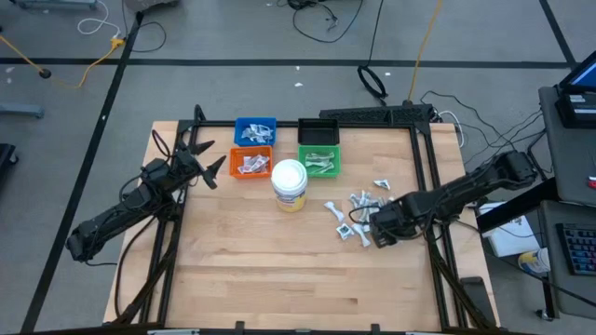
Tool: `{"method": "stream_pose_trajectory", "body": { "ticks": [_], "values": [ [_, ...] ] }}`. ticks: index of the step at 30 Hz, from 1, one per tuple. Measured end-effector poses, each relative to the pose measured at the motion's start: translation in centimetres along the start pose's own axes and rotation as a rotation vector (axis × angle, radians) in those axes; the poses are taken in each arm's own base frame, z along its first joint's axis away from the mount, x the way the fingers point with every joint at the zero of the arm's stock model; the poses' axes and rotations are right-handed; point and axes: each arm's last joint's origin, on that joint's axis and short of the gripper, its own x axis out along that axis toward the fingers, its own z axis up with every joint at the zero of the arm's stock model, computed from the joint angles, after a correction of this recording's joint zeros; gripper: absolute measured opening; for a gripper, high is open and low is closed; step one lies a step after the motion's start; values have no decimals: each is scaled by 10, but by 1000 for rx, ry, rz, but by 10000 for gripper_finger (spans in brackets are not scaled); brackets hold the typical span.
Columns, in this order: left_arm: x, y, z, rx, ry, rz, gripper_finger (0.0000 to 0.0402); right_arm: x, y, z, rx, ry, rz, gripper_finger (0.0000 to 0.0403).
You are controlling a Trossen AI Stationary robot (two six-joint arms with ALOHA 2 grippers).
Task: Pick & Place First Aid Supplies
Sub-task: Put the green bandage into the green bin
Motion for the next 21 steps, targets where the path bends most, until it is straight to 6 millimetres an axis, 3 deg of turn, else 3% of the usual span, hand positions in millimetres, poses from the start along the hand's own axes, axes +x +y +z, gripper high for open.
{"method": "stream_pose_trajectory", "body": {
  "ticks": [5, 11, 21],
  "values": [
    [0, 0, 0, 0, 0, 0, 310, 6, -4, 0, 14, 16, -12, 112],
    [0, 0, 0, 0, 0, 0, 310, 5, -4, -1, 3, 14, -10, 15],
    [0, 0, 0, 0, 0, -1, 310, -19, 2, 7, -62, -68, -54, 3]
  ]
}}
